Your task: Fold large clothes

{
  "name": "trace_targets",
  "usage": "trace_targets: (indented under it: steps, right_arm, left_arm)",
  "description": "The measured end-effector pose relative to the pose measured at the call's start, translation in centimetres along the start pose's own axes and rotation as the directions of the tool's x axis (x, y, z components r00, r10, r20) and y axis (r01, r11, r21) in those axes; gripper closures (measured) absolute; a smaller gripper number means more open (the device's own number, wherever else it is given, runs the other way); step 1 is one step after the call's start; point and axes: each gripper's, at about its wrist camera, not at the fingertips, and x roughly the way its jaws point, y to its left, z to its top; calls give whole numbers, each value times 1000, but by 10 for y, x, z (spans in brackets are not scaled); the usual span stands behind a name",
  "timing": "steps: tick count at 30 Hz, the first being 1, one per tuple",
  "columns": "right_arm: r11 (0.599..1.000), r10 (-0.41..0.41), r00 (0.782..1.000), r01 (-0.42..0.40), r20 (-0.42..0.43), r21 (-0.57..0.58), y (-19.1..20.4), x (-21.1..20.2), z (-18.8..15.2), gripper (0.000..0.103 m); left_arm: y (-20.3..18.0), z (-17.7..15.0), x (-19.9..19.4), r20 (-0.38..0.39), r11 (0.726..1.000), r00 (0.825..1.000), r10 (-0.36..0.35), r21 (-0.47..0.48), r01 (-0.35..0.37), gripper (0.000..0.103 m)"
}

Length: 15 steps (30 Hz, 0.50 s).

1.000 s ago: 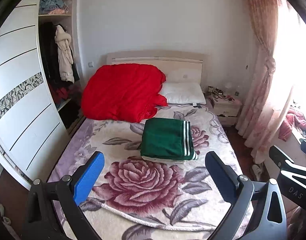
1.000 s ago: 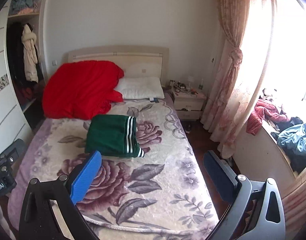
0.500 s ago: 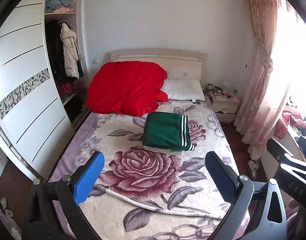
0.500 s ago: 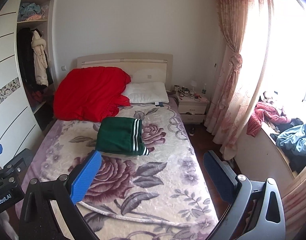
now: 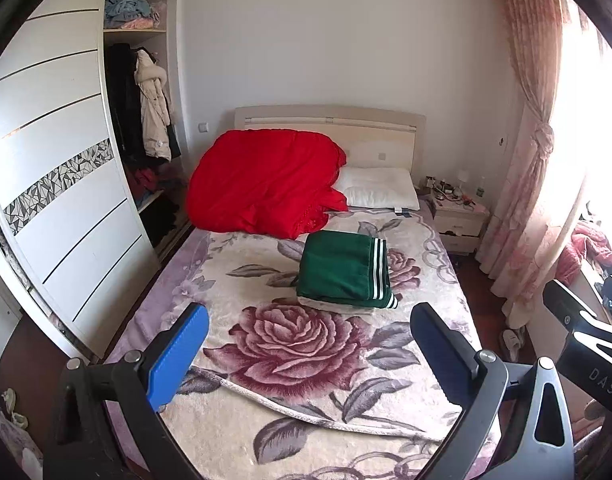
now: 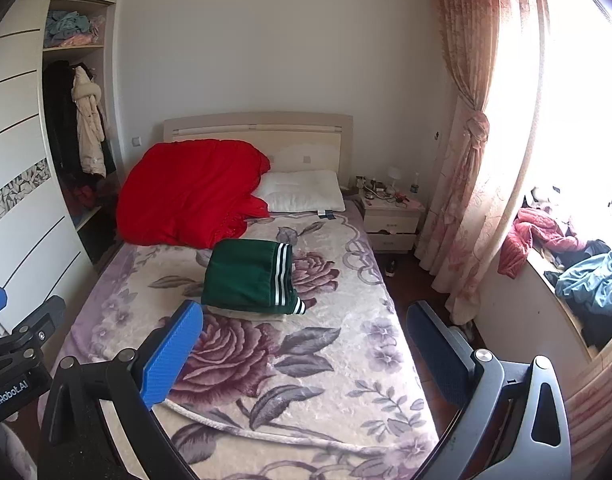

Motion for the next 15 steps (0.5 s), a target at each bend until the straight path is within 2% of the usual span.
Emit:
trace_targets:
  steps: [15]
  right_arm:
    - [1000,13,1000,-13,10,-1,-1,3,2,0]
  left_arm:
    - [-3,6,-5,21,1000,1000,12,6,-13,0]
